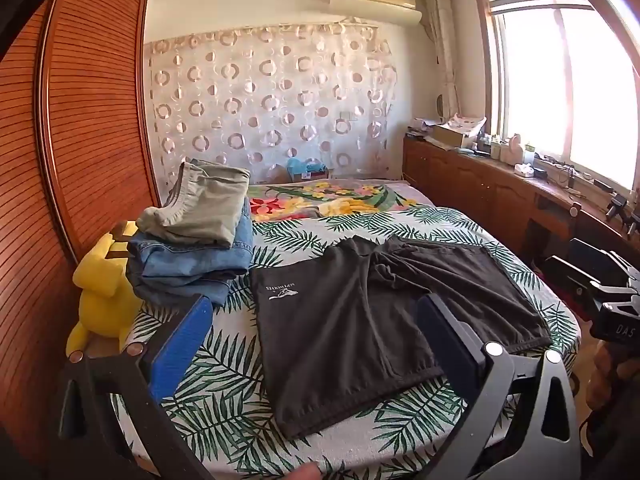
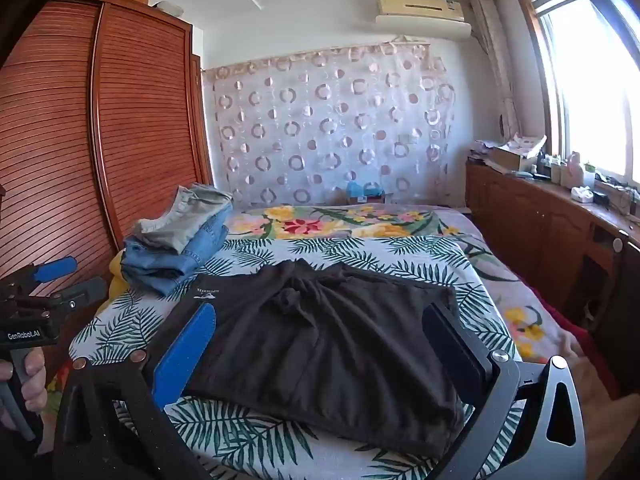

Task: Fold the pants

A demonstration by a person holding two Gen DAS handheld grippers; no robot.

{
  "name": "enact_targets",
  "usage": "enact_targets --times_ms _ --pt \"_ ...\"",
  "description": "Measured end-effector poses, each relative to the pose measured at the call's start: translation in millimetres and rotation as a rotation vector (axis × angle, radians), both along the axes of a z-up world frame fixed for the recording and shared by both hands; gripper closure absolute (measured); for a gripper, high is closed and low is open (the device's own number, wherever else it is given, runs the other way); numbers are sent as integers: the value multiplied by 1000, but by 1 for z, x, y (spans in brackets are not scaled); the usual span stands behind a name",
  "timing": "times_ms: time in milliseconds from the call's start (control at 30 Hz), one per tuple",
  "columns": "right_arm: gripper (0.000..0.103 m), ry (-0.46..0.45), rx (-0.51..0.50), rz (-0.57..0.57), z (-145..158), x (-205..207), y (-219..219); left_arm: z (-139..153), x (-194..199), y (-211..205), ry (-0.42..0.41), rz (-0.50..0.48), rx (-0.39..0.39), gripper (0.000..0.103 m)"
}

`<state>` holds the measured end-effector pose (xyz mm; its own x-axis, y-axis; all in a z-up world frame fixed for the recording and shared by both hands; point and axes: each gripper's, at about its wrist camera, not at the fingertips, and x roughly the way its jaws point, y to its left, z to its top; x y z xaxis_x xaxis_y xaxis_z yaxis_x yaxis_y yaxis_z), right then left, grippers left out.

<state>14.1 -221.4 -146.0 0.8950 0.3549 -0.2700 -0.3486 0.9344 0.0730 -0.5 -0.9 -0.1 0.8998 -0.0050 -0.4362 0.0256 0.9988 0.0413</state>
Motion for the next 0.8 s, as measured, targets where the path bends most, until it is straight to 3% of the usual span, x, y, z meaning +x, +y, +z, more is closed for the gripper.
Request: enact_targets --times_ms 800 --pt "0 -9 0 2 1 -5 3 3 1 -4 7 -1 -36 1"
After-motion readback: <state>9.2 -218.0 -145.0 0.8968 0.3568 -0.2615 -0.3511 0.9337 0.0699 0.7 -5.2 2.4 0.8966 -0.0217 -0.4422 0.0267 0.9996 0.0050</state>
